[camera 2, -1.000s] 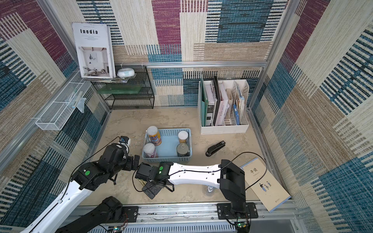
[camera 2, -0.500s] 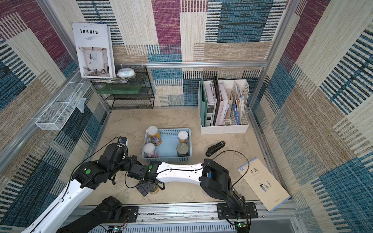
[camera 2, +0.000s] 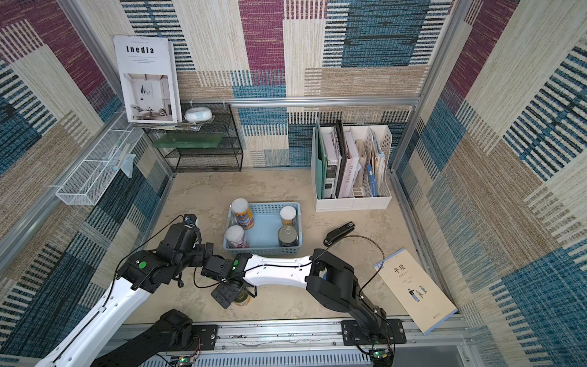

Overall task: Put the canned food in the basket
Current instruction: Pick up the canned food from the center of the board.

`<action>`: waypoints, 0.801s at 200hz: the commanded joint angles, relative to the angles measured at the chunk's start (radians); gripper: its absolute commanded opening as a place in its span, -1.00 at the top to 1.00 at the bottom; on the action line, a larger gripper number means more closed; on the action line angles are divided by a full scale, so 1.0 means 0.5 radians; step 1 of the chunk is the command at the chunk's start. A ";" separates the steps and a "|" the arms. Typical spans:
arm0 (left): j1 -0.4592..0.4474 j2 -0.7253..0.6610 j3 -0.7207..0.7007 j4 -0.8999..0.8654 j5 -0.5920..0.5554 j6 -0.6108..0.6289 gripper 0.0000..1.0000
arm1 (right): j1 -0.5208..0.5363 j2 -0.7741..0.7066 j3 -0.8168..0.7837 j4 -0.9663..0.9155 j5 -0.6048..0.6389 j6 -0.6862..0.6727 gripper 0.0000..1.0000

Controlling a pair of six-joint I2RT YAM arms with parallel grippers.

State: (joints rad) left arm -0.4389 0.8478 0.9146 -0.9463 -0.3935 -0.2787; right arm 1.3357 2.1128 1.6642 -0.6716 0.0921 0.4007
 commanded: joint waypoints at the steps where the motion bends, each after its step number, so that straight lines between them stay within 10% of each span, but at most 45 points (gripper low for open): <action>1: 0.025 0.004 0.010 0.058 0.063 -0.029 -0.98 | -0.017 0.027 -0.008 0.006 -0.010 -0.036 -0.99; 160: 0.047 -0.042 0.005 0.083 0.202 0.030 -0.98 | -0.040 0.052 -0.131 0.005 0.081 -0.077 -0.69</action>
State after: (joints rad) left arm -0.4129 0.8402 0.9100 -0.9340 -0.4015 -0.2691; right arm 1.3266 2.1334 1.6279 -0.5438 0.1135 0.3611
